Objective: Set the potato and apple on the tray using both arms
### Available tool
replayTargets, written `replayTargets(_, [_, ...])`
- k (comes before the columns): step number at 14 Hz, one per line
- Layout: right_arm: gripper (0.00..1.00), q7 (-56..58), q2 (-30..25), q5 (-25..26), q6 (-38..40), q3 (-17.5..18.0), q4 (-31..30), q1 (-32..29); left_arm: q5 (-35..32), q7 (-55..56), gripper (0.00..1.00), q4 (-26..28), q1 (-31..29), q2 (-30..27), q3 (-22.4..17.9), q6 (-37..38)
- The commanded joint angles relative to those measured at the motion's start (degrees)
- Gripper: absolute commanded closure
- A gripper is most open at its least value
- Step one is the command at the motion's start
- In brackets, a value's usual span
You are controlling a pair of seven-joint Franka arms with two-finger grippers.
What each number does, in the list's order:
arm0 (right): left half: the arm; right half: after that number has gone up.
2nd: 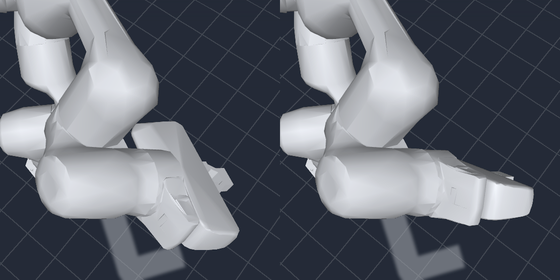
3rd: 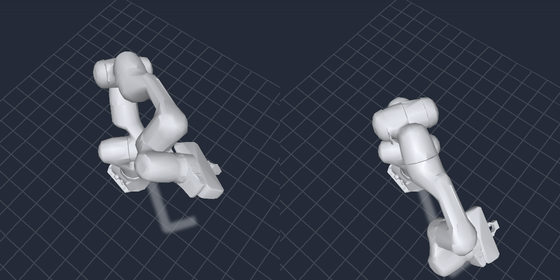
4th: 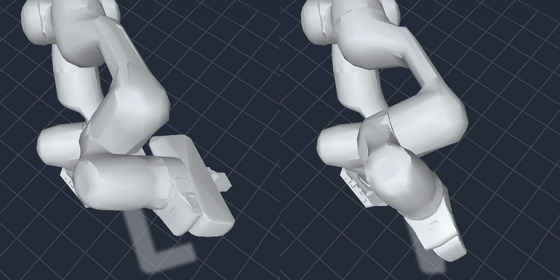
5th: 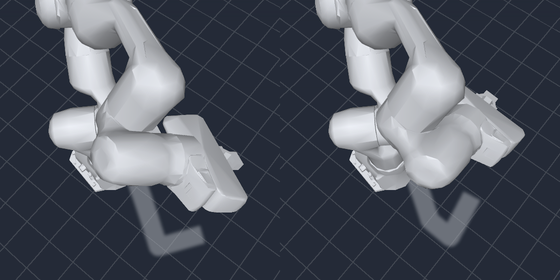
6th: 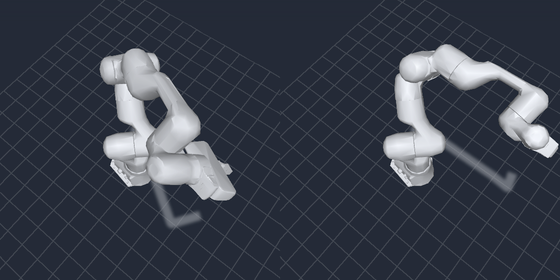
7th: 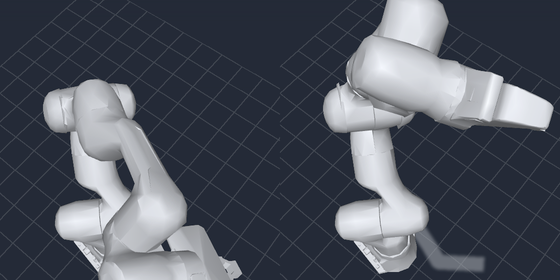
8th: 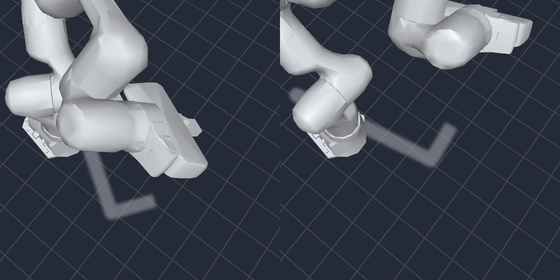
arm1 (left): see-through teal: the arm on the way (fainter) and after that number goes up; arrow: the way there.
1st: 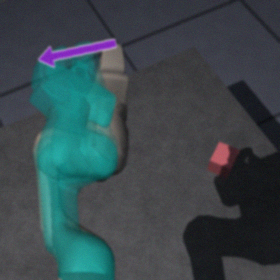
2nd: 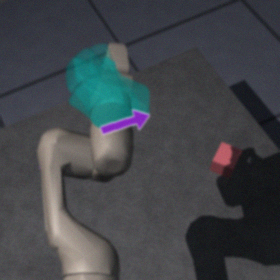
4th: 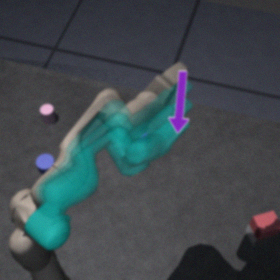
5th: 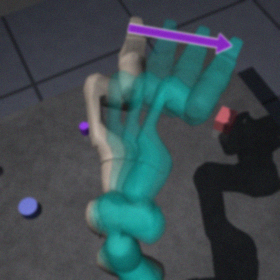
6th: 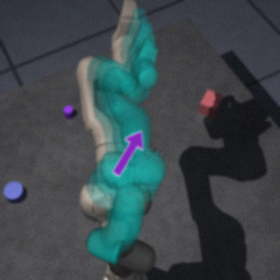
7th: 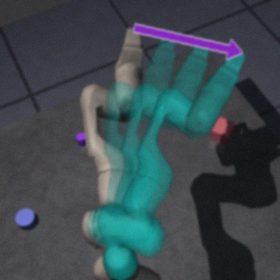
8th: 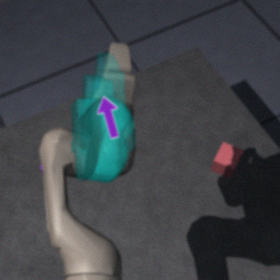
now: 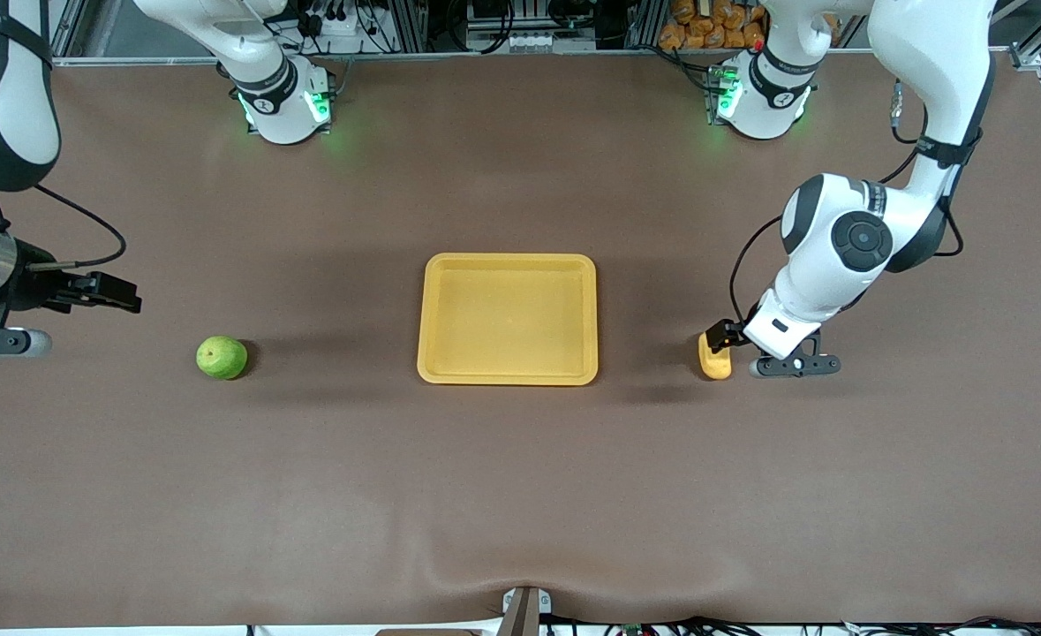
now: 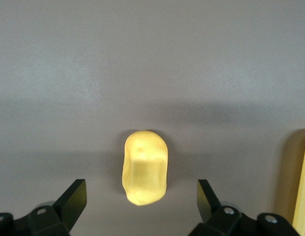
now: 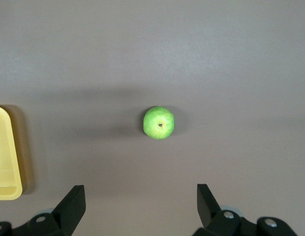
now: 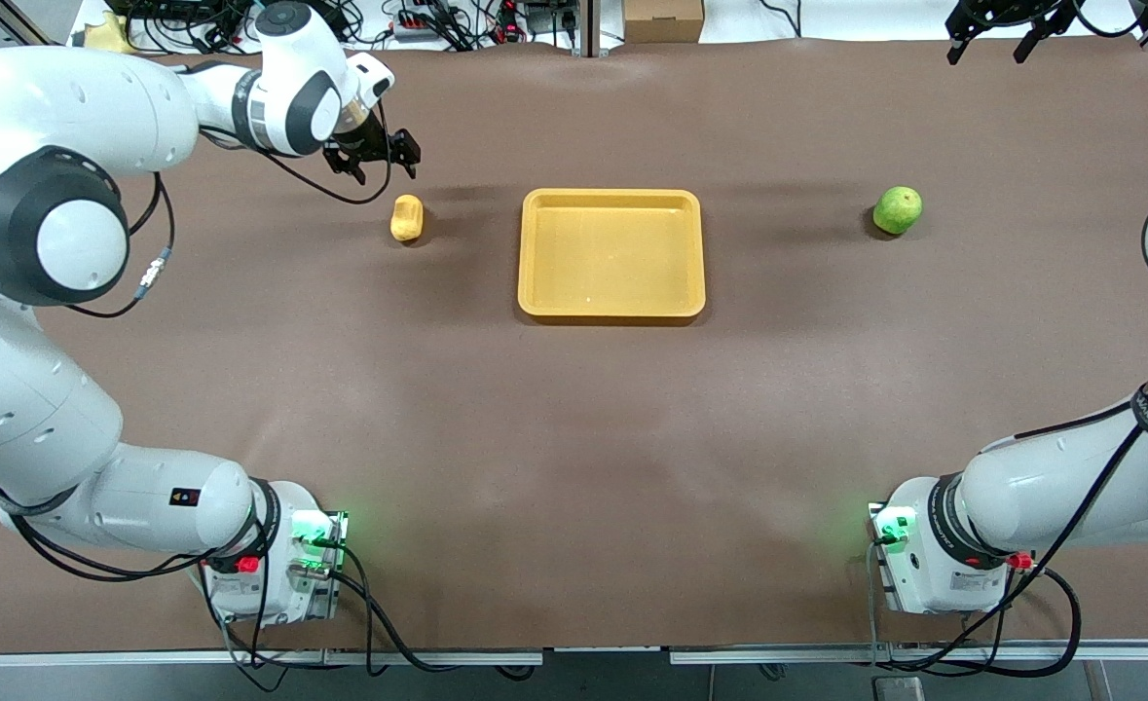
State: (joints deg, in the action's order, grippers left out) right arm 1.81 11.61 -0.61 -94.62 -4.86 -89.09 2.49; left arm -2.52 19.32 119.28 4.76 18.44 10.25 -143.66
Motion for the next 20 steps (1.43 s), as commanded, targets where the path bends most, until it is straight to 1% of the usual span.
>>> replayTargets(1, [0.00, -0.1, 1.7, -0.1, -0.3, -0.1, 1.7, 0.1, 0.4, 1.0, 0.04, 1.0, 0.4, 1.3, -0.1, -3.0])
replayTargets(3, [0.00, -0.1, 2.4, 0.0, -0.4, -0.1, 1.7, 0.1, 0.3, 1.0, 0.07, 1.0, 0.5, 2.8, -0.1, -4.2])
replayTargets(4, [0.00, -0.1, 3.1, 0.0, -0.9, -0.1, 1.7, 0.1, 0.3, 1.0, 0.10, 1.0, 0.6, 3.4, -0.1, -4.5])
replayTargets(6, [0.00, -0.1, 4.5, -0.2, -1.6, -0.1, 1.7, 0.1, 0.3, 1.0, 0.14, 1.0, 0.9, 4.7, -0.1, -5.6])
replayTargets(10, [0.00, -0.3, 6.5, -0.3, -1.0, 0.0, 1.2, 0.2, 0.3, 1.1, 0.14, 1.0, 0.9, 6.3, -0.1, -7.2])
replayTargets(12, [0.00, -0.3, 8.9, -0.2, -0.9, -0.1, 0.9, -0.2, 0.4, 1.6, 0.17, 1.0, 0.9, 7.0, -0.1, -7.3])
replayTargets(14, [0.00, -0.5, 9.3, -0.2, -0.9, -0.1, 0.3, 0.4, 0.3, 1.6, 0.18, 1.0, 0.9, 7.7, -0.1, -8.5])
replayTargets(18, [0.00, -0.3, 9.5, -0.2, -2.0, -0.1, -0.2, 0.5, 0.3, 1.7, 0.25, 1.0, 0.9, 8.1, -0.1, -8.6])
replayTargets(20, [0.00, -0.4, 9.2, -0.2, -4.3, -0.1, -1.4, 0.5, 0.3, 1.7, 0.33, 1.0, 1.0, 8.3, -0.1, -8.6])
